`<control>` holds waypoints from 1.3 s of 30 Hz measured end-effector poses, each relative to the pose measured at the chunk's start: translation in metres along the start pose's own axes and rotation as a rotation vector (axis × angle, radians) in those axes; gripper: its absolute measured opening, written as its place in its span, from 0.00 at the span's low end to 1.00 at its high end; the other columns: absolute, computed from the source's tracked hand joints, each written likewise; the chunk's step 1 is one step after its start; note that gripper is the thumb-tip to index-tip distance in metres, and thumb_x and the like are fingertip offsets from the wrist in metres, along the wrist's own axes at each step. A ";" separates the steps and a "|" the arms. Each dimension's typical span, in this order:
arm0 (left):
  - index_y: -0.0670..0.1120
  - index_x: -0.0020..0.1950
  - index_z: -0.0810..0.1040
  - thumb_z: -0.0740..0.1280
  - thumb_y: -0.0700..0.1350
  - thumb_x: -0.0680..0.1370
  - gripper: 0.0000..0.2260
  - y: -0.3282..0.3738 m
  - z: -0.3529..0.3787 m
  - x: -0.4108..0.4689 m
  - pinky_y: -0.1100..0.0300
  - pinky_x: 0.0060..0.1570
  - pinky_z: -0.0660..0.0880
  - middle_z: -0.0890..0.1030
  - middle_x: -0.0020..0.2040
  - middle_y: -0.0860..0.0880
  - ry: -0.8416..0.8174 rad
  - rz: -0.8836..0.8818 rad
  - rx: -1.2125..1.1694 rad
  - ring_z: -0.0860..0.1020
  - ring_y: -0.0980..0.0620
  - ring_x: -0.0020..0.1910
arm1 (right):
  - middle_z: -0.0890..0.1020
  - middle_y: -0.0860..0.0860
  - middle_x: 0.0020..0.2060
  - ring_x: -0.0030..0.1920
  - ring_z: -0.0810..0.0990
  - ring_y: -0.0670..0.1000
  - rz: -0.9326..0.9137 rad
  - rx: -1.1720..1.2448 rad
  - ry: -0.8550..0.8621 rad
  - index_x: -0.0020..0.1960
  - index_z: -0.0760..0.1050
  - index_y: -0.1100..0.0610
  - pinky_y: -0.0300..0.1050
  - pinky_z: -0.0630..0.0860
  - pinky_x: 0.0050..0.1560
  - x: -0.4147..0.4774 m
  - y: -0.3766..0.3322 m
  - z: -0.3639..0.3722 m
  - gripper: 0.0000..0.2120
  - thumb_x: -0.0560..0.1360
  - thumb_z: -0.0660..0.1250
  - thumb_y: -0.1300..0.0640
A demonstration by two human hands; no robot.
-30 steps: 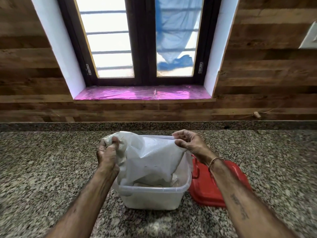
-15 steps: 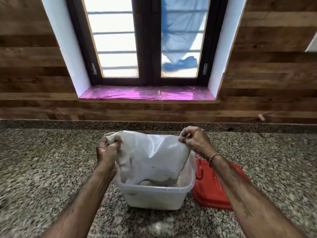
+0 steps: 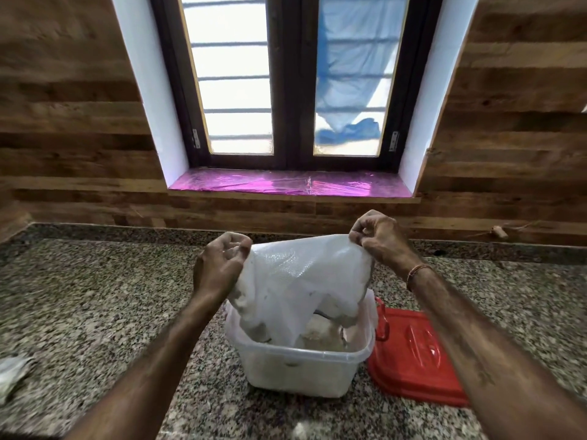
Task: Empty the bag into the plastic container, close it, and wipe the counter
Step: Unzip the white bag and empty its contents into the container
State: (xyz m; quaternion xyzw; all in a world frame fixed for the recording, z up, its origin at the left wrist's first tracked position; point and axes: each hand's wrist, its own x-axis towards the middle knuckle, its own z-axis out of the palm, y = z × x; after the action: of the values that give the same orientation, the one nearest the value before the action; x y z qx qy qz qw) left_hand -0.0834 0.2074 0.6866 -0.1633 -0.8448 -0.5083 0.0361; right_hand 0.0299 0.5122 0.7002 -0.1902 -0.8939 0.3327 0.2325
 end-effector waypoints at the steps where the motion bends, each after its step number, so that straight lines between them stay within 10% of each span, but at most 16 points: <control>1: 0.56 0.53 0.84 0.69 0.61 0.79 0.12 0.009 0.001 -0.001 0.48 0.54 0.80 0.86 0.49 0.55 -0.018 0.041 0.130 0.84 0.50 0.52 | 0.82 0.45 0.44 0.48 0.83 0.51 0.005 0.005 -0.005 0.37 0.83 0.54 0.59 0.82 0.55 0.000 -0.003 0.000 0.08 0.75 0.76 0.60; 6: 0.59 0.60 0.84 0.65 0.70 0.75 0.22 0.051 0.030 -0.003 0.46 0.68 0.70 0.85 0.60 0.57 -0.234 0.246 0.467 0.81 0.51 0.62 | 0.83 0.48 0.43 0.47 0.82 0.52 -0.063 -0.067 -0.001 0.38 0.82 0.49 0.55 0.82 0.53 -0.002 -0.025 0.005 0.09 0.75 0.75 0.58; 12: 0.52 0.43 0.84 0.75 0.56 0.74 0.08 0.075 0.071 -0.005 0.57 0.43 0.71 0.83 0.39 0.55 -0.142 0.287 0.314 0.83 0.51 0.47 | 0.81 0.42 0.38 0.44 0.82 0.47 -0.092 -0.090 0.008 0.37 0.82 0.48 0.49 0.82 0.47 -0.002 -0.039 0.003 0.08 0.73 0.76 0.55; 21: 0.45 0.36 0.81 0.75 0.43 0.76 0.09 0.057 0.056 0.023 0.55 0.42 0.69 0.78 0.34 0.49 -0.187 0.055 -0.193 0.73 0.49 0.37 | 0.85 0.56 0.49 0.47 0.81 0.50 0.063 0.718 -0.224 0.61 0.80 0.68 0.42 0.78 0.49 -0.044 0.003 0.000 0.12 0.80 0.71 0.62; 24: 0.43 0.36 0.80 0.73 0.40 0.77 0.10 0.056 0.050 0.025 0.54 0.42 0.67 0.76 0.36 0.46 -0.231 0.057 -0.259 0.71 0.49 0.37 | 0.81 0.61 0.47 0.48 0.77 0.56 0.095 0.748 -0.171 0.57 0.78 0.74 0.53 0.73 0.52 -0.052 0.008 0.012 0.11 0.78 0.71 0.67; 34: 0.56 0.54 0.85 0.73 0.56 0.77 0.08 0.113 0.071 0.021 0.46 0.57 0.80 0.84 0.53 0.54 -0.283 0.261 0.005 0.81 0.52 0.55 | 0.82 0.55 0.39 0.39 0.78 0.50 0.032 0.690 -0.087 0.47 0.80 0.65 0.48 0.75 0.41 -0.052 0.005 0.023 0.06 0.75 0.76 0.64; 39: 0.53 0.47 0.87 0.76 0.58 0.74 0.10 0.144 0.087 0.025 0.46 0.55 0.81 0.85 0.48 0.56 -0.309 0.339 0.044 0.83 0.54 0.52 | 0.84 0.58 0.39 0.37 0.79 0.49 0.048 0.648 -0.064 0.44 0.81 0.58 0.48 0.77 0.39 -0.047 0.006 0.023 0.06 0.71 0.78 0.58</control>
State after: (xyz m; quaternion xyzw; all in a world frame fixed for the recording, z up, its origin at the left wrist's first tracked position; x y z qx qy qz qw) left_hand -0.0532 0.3515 0.7724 -0.3782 -0.8116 -0.4452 -0.0053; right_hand 0.0565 0.4812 0.6672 -0.1168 -0.7436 0.6111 0.2448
